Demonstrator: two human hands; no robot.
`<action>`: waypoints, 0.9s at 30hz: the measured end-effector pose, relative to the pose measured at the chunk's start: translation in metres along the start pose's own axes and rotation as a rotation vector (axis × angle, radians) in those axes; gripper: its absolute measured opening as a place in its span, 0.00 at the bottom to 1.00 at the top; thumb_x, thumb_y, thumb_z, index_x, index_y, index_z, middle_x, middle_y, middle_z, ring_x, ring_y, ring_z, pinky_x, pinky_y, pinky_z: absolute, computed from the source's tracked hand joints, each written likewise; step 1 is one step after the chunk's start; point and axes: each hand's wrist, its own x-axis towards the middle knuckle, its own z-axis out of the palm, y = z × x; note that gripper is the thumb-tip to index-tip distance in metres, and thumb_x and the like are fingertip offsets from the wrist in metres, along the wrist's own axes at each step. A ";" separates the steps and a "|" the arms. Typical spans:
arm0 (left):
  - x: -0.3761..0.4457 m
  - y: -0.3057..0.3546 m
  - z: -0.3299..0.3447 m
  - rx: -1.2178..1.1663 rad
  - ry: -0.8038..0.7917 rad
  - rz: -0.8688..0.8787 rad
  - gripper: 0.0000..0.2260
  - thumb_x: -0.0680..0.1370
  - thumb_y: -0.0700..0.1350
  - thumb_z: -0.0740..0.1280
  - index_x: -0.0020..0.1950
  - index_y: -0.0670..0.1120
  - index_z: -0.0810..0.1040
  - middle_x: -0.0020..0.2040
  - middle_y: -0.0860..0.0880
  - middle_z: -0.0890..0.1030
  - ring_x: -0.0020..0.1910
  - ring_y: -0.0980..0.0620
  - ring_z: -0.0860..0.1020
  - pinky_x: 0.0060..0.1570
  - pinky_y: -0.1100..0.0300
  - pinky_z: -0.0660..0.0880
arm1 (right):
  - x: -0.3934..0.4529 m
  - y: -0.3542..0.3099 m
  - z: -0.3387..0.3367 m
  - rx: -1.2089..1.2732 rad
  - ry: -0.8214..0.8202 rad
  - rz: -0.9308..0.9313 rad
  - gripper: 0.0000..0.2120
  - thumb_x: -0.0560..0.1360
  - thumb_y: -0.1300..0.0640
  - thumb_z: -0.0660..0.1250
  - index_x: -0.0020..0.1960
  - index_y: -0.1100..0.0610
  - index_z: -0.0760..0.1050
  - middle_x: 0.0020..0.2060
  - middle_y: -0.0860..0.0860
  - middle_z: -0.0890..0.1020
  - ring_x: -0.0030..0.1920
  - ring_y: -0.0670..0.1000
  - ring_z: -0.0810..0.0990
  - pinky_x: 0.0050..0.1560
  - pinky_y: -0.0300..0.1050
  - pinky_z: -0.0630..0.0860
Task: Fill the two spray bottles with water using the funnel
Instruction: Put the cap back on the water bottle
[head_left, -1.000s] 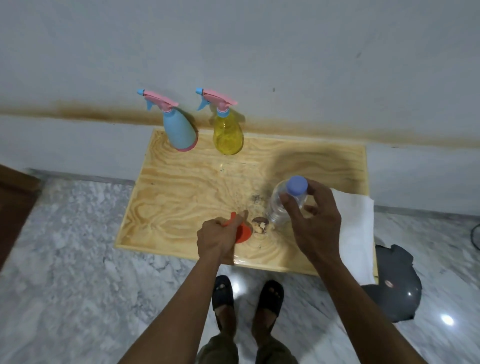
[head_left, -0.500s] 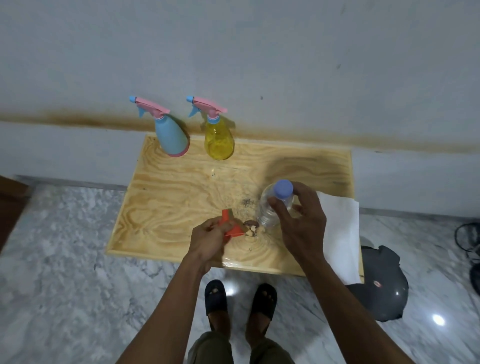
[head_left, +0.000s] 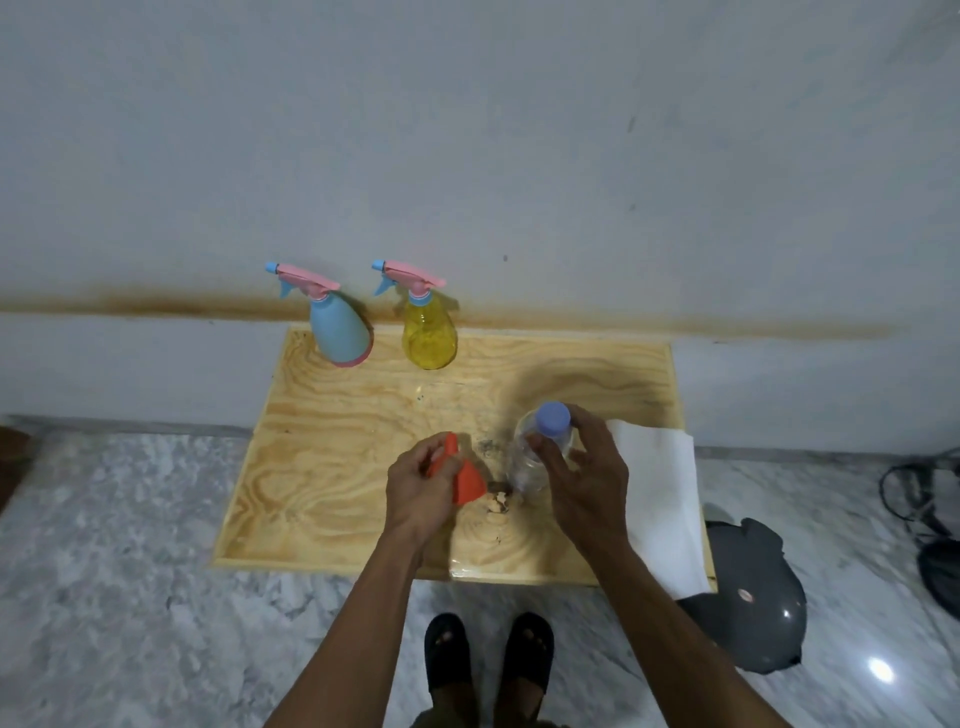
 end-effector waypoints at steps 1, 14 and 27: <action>0.001 0.001 0.001 0.023 -0.001 0.020 0.10 0.75 0.44 0.72 0.50 0.58 0.83 0.56 0.49 0.80 0.55 0.49 0.80 0.58 0.47 0.79 | -0.001 -0.001 0.000 0.000 0.005 0.006 0.19 0.72 0.41 0.70 0.60 0.43 0.74 0.56 0.43 0.80 0.58 0.47 0.78 0.54 0.59 0.79; -0.002 0.024 0.000 0.151 0.093 0.446 0.05 0.76 0.48 0.73 0.50 0.57 0.81 0.50 0.57 0.82 0.51 0.64 0.78 0.52 0.62 0.74 | 0.006 -0.011 -0.002 0.004 0.076 0.122 0.18 0.74 0.53 0.73 0.62 0.48 0.75 0.57 0.47 0.81 0.58 0.49 0.79 0.60 0.56 0.77; 0.060 0.088 0.111 0.171 0.093 0.478 0.06 0.74 0.44 0.74 0.49 0.53 0.83 0.47 0.55 0.83 0.50 0.54 0.80 0.56 0.58 0.75 | 0.151 -0.002 -0.074 0.000 0.309 0.111 0.16 0.75 0.53 0.73 0.61 0.50 0.76 0.53 0.43 0.79 0.54 0.44 0.76 0.59 0.54 0.76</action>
